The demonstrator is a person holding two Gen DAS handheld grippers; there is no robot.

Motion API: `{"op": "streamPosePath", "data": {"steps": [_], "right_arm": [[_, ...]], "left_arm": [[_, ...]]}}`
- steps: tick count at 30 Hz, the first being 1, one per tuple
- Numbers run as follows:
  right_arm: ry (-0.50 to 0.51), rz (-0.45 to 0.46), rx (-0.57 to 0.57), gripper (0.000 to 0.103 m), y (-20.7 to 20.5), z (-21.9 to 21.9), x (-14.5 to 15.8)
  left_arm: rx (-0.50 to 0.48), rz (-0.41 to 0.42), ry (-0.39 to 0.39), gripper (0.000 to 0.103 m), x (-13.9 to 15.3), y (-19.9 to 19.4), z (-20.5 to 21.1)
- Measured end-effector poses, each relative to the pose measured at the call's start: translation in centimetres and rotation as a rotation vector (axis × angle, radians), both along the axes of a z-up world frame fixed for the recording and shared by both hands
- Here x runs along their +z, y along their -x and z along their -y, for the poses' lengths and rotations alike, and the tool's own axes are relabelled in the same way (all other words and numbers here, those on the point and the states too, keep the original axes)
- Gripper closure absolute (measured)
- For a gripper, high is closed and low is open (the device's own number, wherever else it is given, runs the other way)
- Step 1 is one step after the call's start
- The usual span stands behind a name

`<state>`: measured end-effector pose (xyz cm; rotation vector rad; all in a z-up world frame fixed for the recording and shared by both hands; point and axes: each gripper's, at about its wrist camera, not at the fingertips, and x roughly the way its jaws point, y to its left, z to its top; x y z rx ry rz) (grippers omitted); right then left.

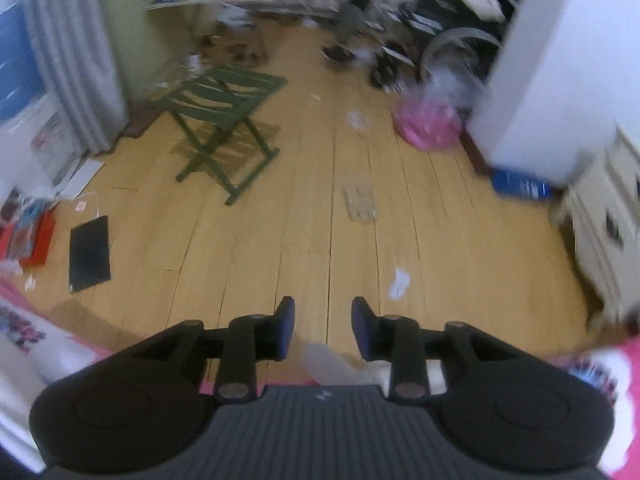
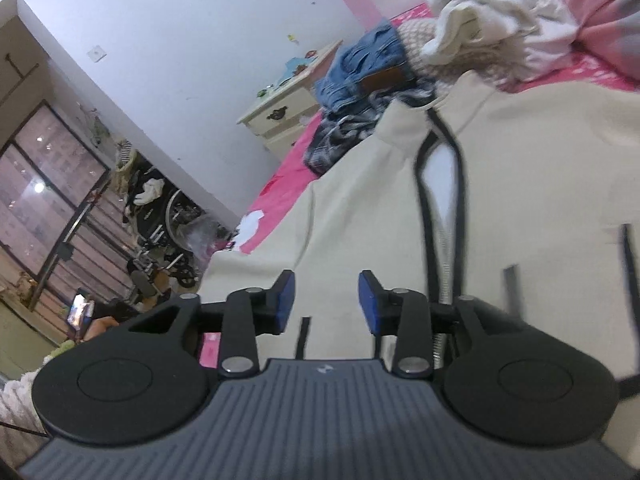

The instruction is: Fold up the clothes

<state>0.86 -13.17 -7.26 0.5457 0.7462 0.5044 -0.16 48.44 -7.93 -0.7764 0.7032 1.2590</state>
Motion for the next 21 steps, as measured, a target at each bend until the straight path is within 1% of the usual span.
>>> {"op": "streamPosePath", "data": {"steps": [1, 2, 3, 4, 6, 7, 8, 9, 10, 11, 12, 13, 14, 16, 18, 20, 21], "right_arm": [[0.008, 0.002, -0.013, 0.058, 0.4, 0.6, 0.3], [0.009, 0.007, -0.021, 0.057, 0.8, 1.1, 0.6], [0.01, 0.007, -0.024, 0.056, 1.3, 1.7, 0.9], [0.011, 0.008, -0.027, 0.056, 1.8, 2.3, 1.1], [0.016, 0.011, -0.028, 0.056, 2.8, 3.2, 1.4], [0.02, 0.015, -0.028, 0.056, 3.3, 3.7, 1.6], [0.023, 0.018, -0.029, 0.056, 3.8, 4.1, 1.8], [0.027, 0.023, -0.029, 0.056, 4.3, 4.5, 2.0], [0.029, 0.029, -0.021, 0.056, 4.4, 4.7, 2.1], [0.03, 0.034, -0.014, 0.056, 4.5, 4.9, 2.2], [0.032, 0.039, -0.006, 0.056, 4.6, 5.1, 2.3], [0.036, 0.047, 0.026, 0.056, 3.9, 4.7, 2.6], [0.039, 0.056, 0.058, 0.056, 3.3, 4.3, 2.9], [0.095, 0.12, 0.15, 0.056, 0.9, 2.0, 4.1], [0.179, 0.213, 0.265, 0.056, -2.4, -1.5, 5.0], [0.253, 0.29, 0.409, 0.055, -6.8, -6.0, 5.1], [0.289, 0.316, 0.474, 0.055, -9.0, -8.6, 4.9]], "left_arm": [[0.007, 0.013, -0.025, 0.064, 0.9, 0.1, 0.4], [-0.013, 0.03, -0.053, 0.059, 1.9, 0.3, 1.2], [-0.051, 0.05, -0.072, 0.057, 2.6, -0.1, 2.1], [-0.108, 0.074, -0.084, 0.055, 3.4, -0.8, 3.3], [-0.286, 0.115, -0.08, 0.05, 4.5, -3.0, 6.5], [-0.401, 0.121, -0.062, 0.048, 4.7, -4.5, 8.5], [-0.529, 0.111, -0.033, 0.046, 4.6, -6.4, 10.5], [-0.647, 0.097, -0.009, 0.047, 4.5, -8.2, 12.5], [-0.726, 0.078, -0.006, 0.047, 4.4, -9.6, 14.7], [-0.775, 0.069, -0.011, 0.047, 4.3, -10.7, 16.7], [-0.804, 0.074, -0.01, 0.047, 4.2, -11.3, 18.1], [-0.823, 0.09, -0.003, 0.046, 3.9, -11.5, 19.1], [-0.822, 0.101, 0.008, 0.047, 3.2, -11.2, 19.6], [-0.779, 0.104, 0.028, 0.047, 1.7, -10.4, 19.9], [-0.717, 0.097, 0.041, 0.048, 0.0, -9.1, 20.2], [-0.618, 0.085, 0.071, 0.049, -2.8, -7.4, 18.9], [-0.595, 0.104, 0.086, 0.049, -3.5, -6.7, 18.5]]}}
